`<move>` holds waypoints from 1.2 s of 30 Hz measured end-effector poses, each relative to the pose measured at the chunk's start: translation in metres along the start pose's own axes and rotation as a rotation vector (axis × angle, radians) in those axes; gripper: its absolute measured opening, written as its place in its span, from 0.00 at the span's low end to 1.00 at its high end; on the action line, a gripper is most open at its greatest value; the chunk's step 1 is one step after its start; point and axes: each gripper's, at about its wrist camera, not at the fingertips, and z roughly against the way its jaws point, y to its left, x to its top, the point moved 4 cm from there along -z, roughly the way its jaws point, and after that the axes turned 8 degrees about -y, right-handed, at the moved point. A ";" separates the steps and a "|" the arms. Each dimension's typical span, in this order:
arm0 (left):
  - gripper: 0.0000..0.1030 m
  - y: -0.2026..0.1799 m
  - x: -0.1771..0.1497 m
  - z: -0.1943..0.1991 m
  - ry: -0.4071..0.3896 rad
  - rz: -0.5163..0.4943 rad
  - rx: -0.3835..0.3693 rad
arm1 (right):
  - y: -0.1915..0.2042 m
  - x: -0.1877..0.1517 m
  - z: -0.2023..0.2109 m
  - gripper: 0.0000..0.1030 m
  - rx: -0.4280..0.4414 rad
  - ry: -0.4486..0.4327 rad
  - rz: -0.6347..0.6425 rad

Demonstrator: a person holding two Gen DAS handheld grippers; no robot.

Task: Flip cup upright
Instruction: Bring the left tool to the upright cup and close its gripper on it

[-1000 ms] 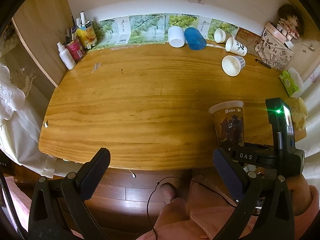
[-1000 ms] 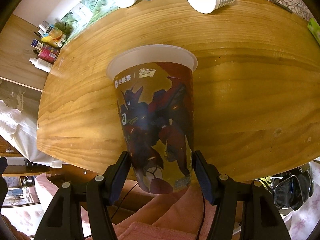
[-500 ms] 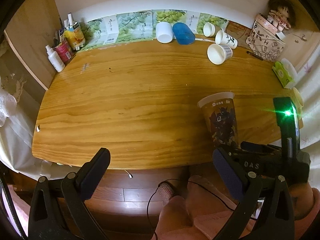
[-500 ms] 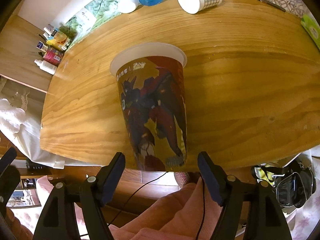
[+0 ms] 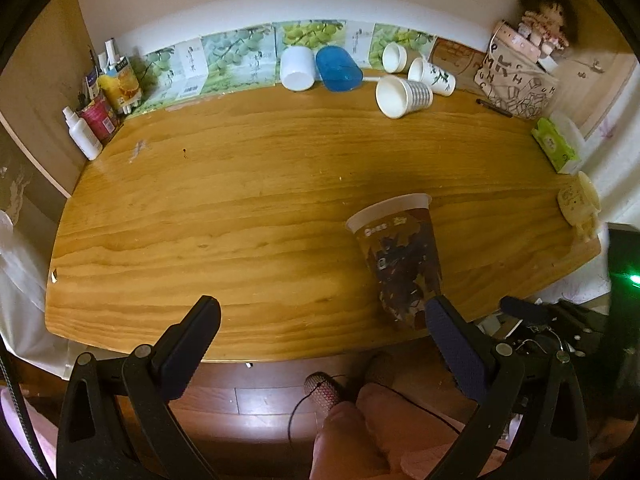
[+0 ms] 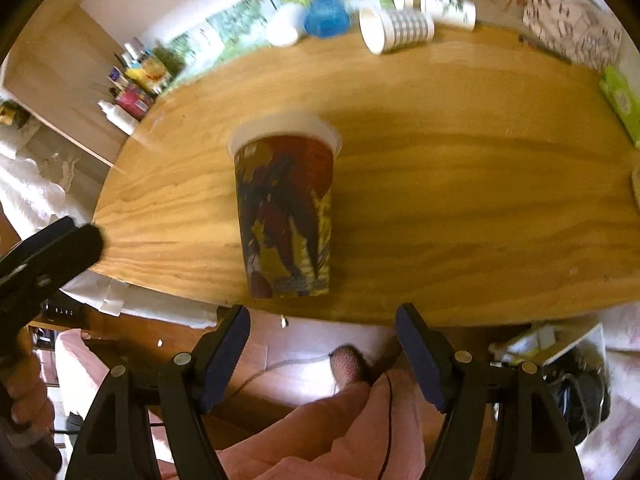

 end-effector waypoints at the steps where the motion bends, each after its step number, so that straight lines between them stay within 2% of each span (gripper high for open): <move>1: 0.99 -0.001 0.001 -0.002 0.006 0.005 -0.004 | -0.001 0.002 0.004 0.74 0.002 -0.019 0.017; 5: 0.99 -0.008 0.003 -0.016 0.044 0.042 -0.022 | -0.003 0.007 0.017 0.74 0.019 -0.071 0.076; 9: 0.99 -0.010 0.003 -0.031 0.091 0.087 -0.019 | -0.005 0.012 0.022 0.74 0.009 -0.084 0.124; 26: 0.99 0.005 0.009 -0.086 0.208 0.404 -0.066 | -0.038 0.032 0.022 0.74 -0.052 -0.061 0.260; 31: 0.99 0.012 0.005 -0.103 0.243 0.534 -0.088 | -0.045 0.039 0.017 0.74 -0.069 -0.053 0.297; 36: 0.99 0.014 0.003 -0.116 0.280 0.586 -0.086 | -0.048 0.046 0.012 0.74 -0.073 -0.047 0.326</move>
